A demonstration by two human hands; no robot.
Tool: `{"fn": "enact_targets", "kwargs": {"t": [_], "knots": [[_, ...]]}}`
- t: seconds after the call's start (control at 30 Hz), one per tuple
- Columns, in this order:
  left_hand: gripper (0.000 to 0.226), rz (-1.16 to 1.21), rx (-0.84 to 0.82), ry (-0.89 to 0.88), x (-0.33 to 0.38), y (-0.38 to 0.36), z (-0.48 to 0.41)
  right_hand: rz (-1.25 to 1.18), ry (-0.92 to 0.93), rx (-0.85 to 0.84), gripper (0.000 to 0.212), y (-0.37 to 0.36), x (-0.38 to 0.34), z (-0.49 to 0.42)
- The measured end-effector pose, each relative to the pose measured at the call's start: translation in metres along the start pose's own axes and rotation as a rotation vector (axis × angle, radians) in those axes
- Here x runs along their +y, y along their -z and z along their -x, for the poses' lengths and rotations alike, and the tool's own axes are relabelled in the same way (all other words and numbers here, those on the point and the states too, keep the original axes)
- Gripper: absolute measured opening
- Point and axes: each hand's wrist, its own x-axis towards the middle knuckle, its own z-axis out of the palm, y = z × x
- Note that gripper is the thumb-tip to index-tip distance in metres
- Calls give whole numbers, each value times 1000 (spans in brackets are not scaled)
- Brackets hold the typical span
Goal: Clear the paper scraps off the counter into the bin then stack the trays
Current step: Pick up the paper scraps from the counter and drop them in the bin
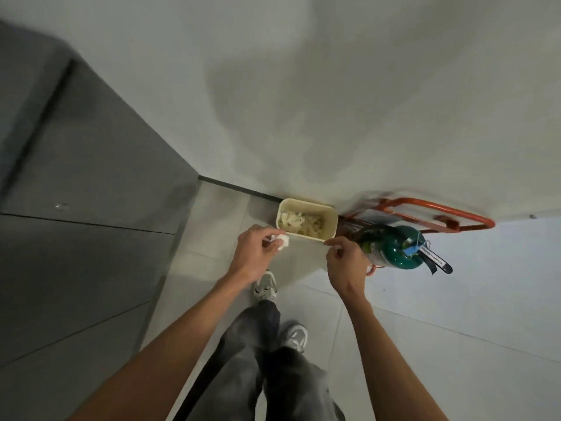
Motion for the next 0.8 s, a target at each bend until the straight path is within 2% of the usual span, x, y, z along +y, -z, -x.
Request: {"fn": "enact_targets", "kwargs": {"t": [0.13, 0.3, 0.47, 0.63, 0.73, 0.8], "knots": [[21, -211, -28, 28, -42, -48, -64, 124, -50, -110, 21, -39, 42, -57], [17, -385, -104, 23, -96, -113, -143, 272, 16, -206, 30, -100, 84, -134], [24, -511, -131, -9, -149, -182, -214, 297, 81, -187, 31, -170, 122, -210], [13, -686, -196, 10, -188, -237, -263, 299, 68, -314, 36, -229, 149, -263], [25, -715, -277, 59, -202, -254, -277, 346, 16, -427, 43, -244, 158, -270], [31, -730, -313, 68, -196, -250, -274, 368, -5, -432, 49, -239, 155, -266]]}}
